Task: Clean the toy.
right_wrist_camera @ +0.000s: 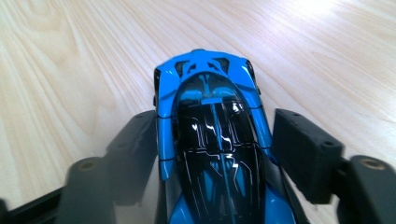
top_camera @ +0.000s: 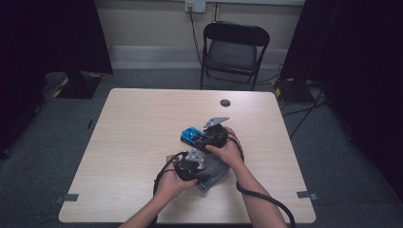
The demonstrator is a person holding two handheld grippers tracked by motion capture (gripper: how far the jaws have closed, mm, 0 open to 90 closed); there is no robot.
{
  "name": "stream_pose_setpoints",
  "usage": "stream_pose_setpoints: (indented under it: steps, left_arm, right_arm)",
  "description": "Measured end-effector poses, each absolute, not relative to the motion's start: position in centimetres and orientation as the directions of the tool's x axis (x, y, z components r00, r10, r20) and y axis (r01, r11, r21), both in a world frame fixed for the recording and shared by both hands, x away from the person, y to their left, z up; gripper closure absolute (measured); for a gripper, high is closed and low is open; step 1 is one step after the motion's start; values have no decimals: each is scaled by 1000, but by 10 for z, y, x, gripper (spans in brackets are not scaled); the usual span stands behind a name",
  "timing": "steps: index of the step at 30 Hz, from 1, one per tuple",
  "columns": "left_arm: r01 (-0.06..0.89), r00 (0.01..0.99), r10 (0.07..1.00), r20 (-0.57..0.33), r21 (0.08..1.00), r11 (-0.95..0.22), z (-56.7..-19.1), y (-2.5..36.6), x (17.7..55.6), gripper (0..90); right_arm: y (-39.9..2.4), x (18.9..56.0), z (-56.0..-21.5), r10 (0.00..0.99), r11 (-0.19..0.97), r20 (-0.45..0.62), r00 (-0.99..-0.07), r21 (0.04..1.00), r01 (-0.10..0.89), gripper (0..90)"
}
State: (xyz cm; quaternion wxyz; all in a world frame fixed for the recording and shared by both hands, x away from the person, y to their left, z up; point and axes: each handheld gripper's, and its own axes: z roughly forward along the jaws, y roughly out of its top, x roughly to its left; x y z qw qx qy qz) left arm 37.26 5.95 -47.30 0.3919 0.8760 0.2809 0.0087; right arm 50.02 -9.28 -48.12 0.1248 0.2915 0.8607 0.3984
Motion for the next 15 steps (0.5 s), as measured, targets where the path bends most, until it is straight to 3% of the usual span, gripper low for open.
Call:
stream_pose_setpoints:
  steps: [6, 15]
  left_arm:
    - [478, 843, 504, -190, 695, -537, -474, 57, 372, 713]
    - [467, 845, 503, -181, 708, -529, -472, 49, 370, 686]
  right_arm:
    - [-99, 501, -479, 596, 481, 79, -799, 762, 434, 270]
    - [-117, 491, -458, 621, 485, 64, -781, 751, 448, 281]
